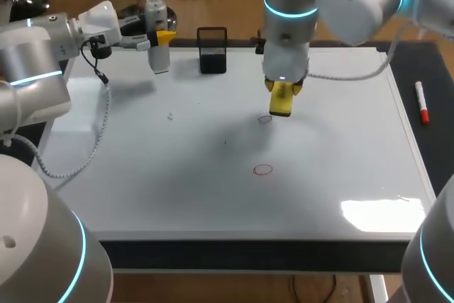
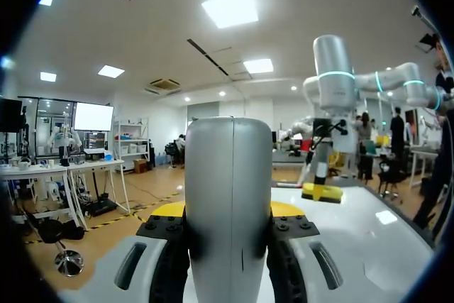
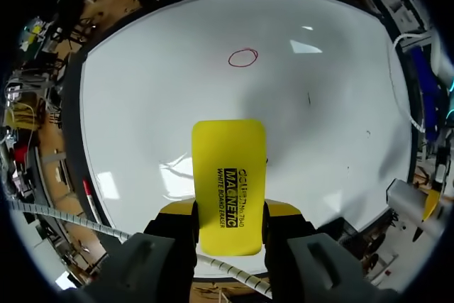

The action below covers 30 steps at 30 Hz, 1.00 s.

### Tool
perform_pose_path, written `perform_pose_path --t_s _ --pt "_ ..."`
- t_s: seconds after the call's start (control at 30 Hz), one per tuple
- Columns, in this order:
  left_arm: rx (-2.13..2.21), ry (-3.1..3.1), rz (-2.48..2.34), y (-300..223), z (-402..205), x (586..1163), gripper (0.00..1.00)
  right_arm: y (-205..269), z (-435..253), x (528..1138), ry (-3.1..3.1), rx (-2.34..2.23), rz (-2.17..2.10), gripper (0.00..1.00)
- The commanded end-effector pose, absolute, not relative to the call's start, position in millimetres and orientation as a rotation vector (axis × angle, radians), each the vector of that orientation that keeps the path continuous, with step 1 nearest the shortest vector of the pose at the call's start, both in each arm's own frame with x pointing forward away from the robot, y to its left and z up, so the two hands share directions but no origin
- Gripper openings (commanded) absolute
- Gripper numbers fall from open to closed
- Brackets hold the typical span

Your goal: Pick up the inspection probe, press it on each red-marked spot on the whiteboard one by one, put down the probe, pick up the eraser, and wipe off all the red marks.

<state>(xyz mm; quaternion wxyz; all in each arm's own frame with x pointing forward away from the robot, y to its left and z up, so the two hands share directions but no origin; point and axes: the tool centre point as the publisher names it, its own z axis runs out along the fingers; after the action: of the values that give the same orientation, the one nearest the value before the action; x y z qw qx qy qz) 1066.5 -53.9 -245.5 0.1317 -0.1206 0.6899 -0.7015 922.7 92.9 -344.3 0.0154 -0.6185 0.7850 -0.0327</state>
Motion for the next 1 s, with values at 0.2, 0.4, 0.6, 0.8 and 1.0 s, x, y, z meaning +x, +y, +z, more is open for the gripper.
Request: perform_pose_path --t_s 0.2,0.4,0.6,0.8,1.0 --pt "-0.351 1.999 -2.036 -55 -245 1066 0.0 121 -363 908 2.352 -2.01 -0.035 0.0" --pt "-0.351 1.999 -2.036 -55 -245 1066 0.0 135 -379 903 2.306 -2.067 0.0 0.0" --pt "-0.351 1.999 -2.036 -55 -245 1066 0.0 143 -392 905 2.265 -2.119 0.002 0.0" --pt "-0.351 1.999 -2.036 -55 -245 1066 0.0 153 -401 909 2.245 -2.145 0.01 0.0" --pt "-0.351 1.999 -2.036 -55 -245 1066 0.0 158 -409 910 2.241 -2.155 0.015 0.0"
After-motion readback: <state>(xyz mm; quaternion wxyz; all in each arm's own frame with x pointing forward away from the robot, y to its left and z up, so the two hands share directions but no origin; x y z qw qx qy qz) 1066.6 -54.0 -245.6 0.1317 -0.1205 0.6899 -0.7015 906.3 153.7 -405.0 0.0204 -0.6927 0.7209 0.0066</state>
